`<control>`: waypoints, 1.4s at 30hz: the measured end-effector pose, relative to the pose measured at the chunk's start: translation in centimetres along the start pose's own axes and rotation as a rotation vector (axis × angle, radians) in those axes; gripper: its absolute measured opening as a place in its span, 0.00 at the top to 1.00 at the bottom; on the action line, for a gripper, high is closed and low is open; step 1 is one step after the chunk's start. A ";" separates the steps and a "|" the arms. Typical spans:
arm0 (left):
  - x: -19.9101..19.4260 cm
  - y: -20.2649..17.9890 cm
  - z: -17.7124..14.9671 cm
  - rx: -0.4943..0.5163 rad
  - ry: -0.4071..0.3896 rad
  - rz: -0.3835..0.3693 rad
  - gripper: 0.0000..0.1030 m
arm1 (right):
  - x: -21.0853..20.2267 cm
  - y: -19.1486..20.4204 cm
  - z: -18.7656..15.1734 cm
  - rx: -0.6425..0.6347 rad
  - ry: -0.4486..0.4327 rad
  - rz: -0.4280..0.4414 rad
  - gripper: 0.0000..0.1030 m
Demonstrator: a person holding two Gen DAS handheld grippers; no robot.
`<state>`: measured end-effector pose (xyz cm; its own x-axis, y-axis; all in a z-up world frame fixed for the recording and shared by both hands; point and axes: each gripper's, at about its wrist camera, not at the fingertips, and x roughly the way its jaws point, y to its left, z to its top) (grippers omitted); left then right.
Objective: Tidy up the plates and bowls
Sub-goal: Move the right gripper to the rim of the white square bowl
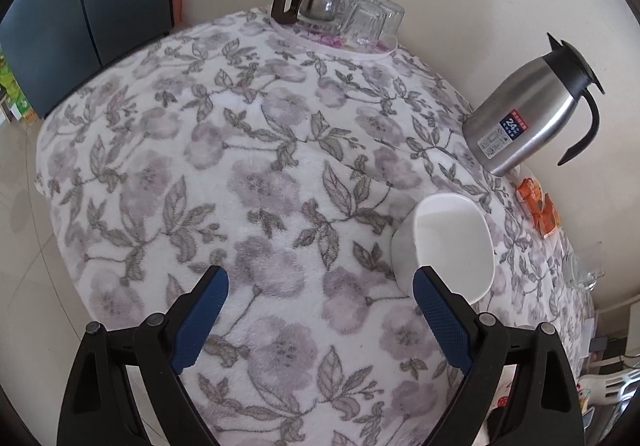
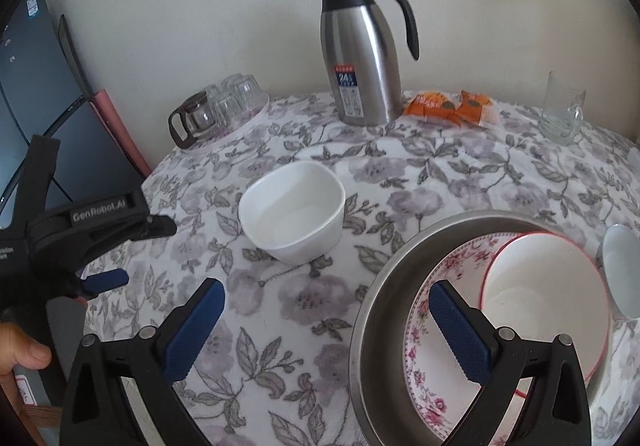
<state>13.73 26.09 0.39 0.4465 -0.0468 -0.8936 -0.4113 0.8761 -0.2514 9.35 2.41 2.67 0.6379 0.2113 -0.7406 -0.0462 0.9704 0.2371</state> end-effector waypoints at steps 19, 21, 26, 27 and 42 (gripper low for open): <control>4.0 -0.1 2.3 -0.091 0.020 -0.183 0.09 | 4.8 -0.4 4.5 0.055 0.047 -0.082 0.05; 4.2 -0.3 2.5 -0.096 0.006 -0.202 0.09 | 5.3 -0.6 4.9 0.057 0.055 -0.092 0.13; 4.7 -1.1 3.0 -0.075 -0.025 -0.242 0.02 | 7.0 -1.2 5.4 0.077 0.092 -0.097 0.28; 4.9 -1.4 3.0 -0.067 -0.018 -0.252 0.02 | 7.3 -1.2 5.5 0.078 0.100 -0.097 0.31; 9.1 -3.8 2.0 -0.032 0.109 -0.237 0.03 | 11.5 -1.0 5.4 0.065 0.174 -0.121 0.40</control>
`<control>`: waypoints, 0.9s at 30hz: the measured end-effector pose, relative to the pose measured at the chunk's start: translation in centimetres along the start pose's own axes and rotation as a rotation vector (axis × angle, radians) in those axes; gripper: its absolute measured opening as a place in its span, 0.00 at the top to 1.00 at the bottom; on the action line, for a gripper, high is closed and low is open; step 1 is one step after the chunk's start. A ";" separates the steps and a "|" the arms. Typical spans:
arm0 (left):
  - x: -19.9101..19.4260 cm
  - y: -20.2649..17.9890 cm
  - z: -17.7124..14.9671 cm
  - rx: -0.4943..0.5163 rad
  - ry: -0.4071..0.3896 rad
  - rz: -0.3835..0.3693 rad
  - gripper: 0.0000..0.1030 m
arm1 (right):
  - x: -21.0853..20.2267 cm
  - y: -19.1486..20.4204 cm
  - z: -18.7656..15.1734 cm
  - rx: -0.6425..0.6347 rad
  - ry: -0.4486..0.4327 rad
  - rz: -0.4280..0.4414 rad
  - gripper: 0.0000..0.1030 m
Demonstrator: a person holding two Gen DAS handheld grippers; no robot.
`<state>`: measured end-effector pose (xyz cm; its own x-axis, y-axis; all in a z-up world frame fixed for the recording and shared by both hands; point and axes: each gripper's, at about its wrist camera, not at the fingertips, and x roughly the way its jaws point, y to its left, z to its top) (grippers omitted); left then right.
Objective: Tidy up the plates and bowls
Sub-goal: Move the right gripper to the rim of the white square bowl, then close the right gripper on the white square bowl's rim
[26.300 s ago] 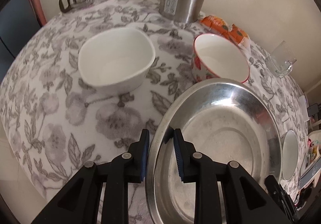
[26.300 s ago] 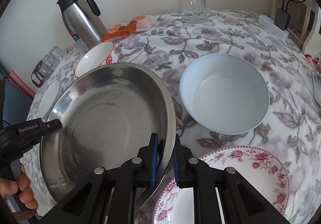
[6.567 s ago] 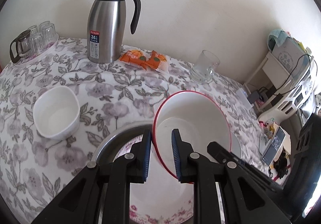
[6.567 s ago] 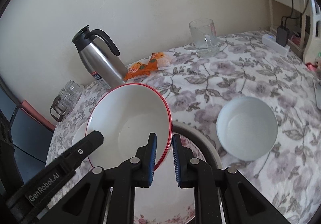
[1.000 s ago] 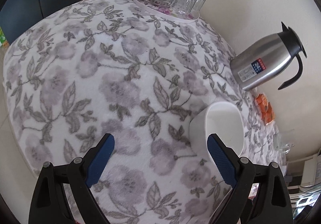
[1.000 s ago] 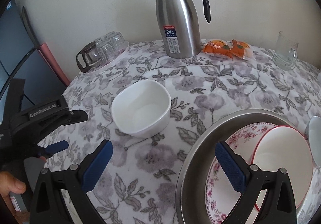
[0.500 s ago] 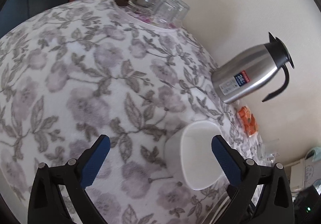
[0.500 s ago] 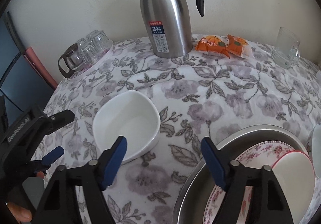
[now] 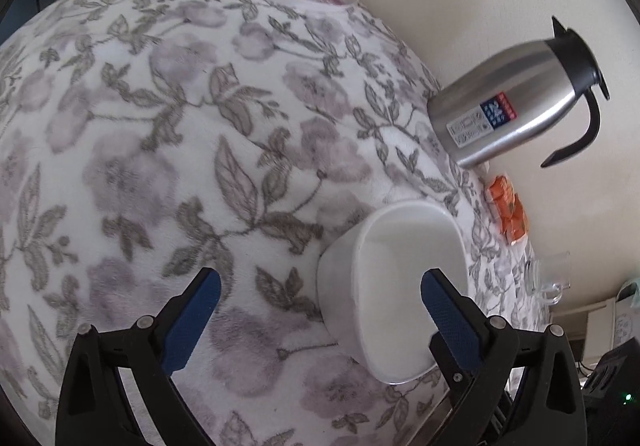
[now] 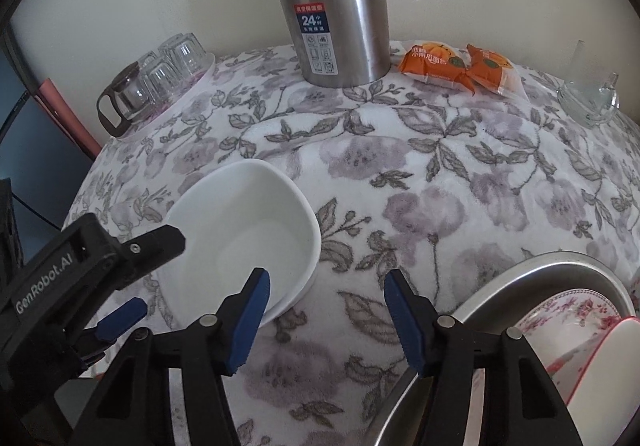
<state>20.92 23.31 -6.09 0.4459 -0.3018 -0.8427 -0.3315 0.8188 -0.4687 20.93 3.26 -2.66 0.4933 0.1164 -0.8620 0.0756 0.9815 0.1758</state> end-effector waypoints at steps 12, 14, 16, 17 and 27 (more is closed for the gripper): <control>2.3 -0.4 0.1 0.011 0.022 0.002 0.18 | 2.6 0.2 0.6 -0.009 0.023 -0.020 0.42; 2.8 -0.5 0.2 0.010 0.032 -0.002 0.26 | 2.8 0.3 0.8 -0.020 0.024 -0.028 0.42; 3.1 -0.5 0.2 0.011 0.033 -0.001 0.32 | 2.8 0.3 0.9 -0.024 0.022 -0.030 0.43; 3.2 -0.5 0.3 0.012 0.032 0.004 0.38 | 2.8 0.3 1.0 -0.026 0.018 -0.030 0.45; 3.7 -0.5 0.4 0.021 0.043 -0.016 0.82 | 3.0 0.7 1.1 -0.046 0.021 0.003 0.65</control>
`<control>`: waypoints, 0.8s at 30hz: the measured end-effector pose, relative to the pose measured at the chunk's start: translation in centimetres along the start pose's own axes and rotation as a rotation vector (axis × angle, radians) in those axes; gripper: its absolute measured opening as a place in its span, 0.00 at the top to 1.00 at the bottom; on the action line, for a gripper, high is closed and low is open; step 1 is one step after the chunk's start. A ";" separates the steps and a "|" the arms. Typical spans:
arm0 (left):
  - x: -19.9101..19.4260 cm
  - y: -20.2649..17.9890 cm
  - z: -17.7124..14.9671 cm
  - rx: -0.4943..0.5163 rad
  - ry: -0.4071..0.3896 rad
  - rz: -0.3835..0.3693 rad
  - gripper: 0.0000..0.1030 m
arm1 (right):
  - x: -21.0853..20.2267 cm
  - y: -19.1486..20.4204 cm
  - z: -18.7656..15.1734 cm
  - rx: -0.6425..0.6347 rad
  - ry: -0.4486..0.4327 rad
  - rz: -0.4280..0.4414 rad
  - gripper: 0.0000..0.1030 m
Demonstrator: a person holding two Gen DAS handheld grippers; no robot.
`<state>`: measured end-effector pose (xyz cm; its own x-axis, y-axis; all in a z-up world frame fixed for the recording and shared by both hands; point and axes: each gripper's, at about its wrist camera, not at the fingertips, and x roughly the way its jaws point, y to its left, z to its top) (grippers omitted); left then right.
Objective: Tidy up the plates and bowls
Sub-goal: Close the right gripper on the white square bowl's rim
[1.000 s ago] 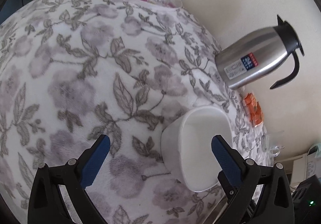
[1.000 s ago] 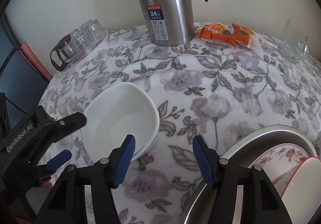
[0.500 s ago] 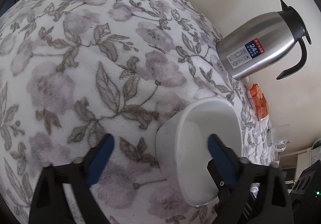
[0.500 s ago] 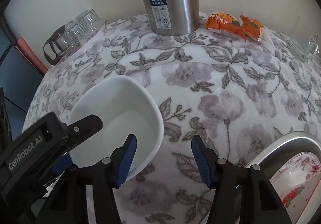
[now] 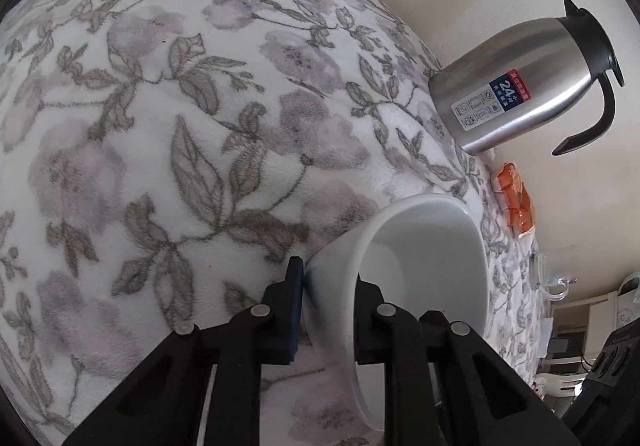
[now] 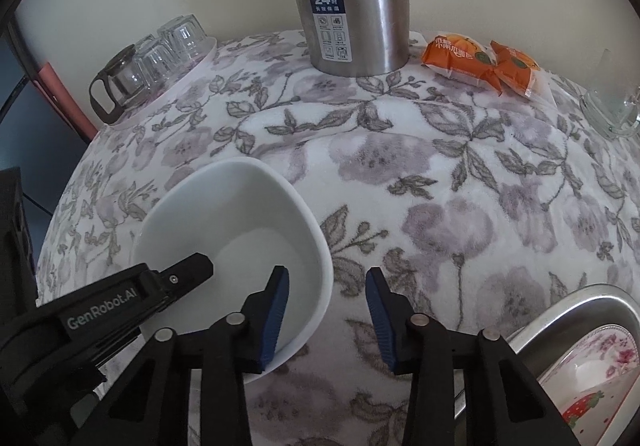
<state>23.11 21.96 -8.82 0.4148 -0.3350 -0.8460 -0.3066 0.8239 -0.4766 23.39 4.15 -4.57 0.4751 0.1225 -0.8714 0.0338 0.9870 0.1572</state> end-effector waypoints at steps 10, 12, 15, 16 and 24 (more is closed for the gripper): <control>-0.4 -0.3 -0.2 0.039 0.031 0.011 0.82 | -1.2 0.3 -0.3 0.002 -0.002 0.030 0.79; -0.9 -0.4 -0.4 0.042 0.037 0.003 0.82 | -1.8 0.0 -0.5 0.013 -0.005 0.031 0.79; -1.7 -0.7 -0.8 0.056 0.037 -0.008 0.82 | -2.9 -0.2 -0.8 0.022 -0.013 0.035 0.79; -1.9 -0.8 -0.9 0.058 0.037 -0.014 0.82 | -3.3 -0.2 -0.9 0.024 -0.017 0.036 0.79; -4.9 -1.3 -2.0 0.072 0.021 -0.072 0.82 | -7.0 -0.3 -2.2 0.024 -0.052 0.057 0.79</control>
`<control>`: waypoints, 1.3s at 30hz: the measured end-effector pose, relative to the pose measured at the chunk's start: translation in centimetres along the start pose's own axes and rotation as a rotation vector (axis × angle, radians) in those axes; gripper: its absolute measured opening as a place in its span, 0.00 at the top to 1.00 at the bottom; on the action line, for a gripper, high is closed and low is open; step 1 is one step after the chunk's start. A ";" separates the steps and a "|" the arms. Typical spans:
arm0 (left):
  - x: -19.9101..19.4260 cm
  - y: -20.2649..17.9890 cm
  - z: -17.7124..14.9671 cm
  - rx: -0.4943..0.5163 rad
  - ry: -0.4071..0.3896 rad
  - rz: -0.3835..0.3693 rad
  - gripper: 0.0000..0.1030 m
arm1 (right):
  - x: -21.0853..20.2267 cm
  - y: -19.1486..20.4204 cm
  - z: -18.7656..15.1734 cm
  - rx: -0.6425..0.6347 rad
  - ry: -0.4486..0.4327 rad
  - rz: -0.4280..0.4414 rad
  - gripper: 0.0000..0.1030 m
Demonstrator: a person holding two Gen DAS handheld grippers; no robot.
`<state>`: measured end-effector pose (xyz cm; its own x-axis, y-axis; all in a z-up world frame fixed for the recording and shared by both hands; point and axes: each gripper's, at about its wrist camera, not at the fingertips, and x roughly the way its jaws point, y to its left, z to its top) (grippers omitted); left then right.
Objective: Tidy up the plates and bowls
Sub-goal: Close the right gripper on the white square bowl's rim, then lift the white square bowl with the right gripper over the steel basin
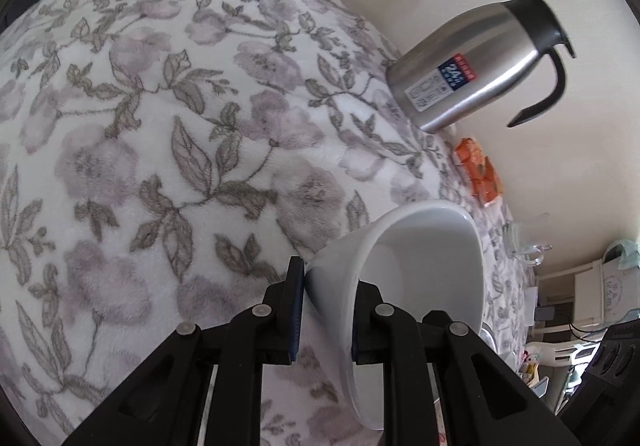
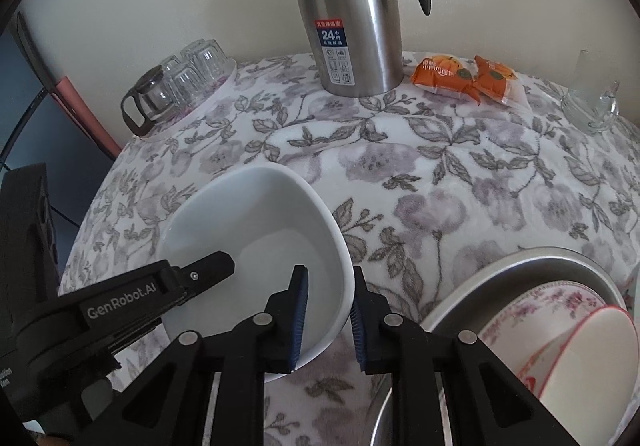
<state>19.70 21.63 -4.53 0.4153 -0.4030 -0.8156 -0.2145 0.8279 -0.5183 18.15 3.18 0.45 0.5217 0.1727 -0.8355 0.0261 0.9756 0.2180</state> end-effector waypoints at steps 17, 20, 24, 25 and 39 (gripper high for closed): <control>-5.9 -4.1 -3.6 0.120 -0.074 -0.061 0.82 | -8.3 -2.5 -2.5 0.020 -0.132 0.061 0.79; -6.5 -5.3 -4.3 0.144 -0.081 -0.076 0.82 | -9.7 -3.5 -2.8 0.034 -0.162 0.065 0.79; -7.0 -7.1 -5.3 0.173 -0.088 -0.101 0.82 | -11.5 -5.1 -3.2 0.062 -0.197 0.067 0.79; -7.1 -7.5 -5.5 0.181 -0.089 -0.104 0.82 | -11.8 -5.5 -3.2 0.067 -0.202 0.066 0.79; -6.8 -13.2 -9.4 0.258 -0.064 -0.140 0.82 | -15.9 -10.6 -4.5 0.134 -0.261 0.018 0.79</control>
<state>11.39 9.81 5.42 0.4814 -0.5018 -0.7186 0.0776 0.8411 -0.5353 5.75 -9.28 9.16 0.7243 0.1322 -0.6767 0.1179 0.9432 0.3105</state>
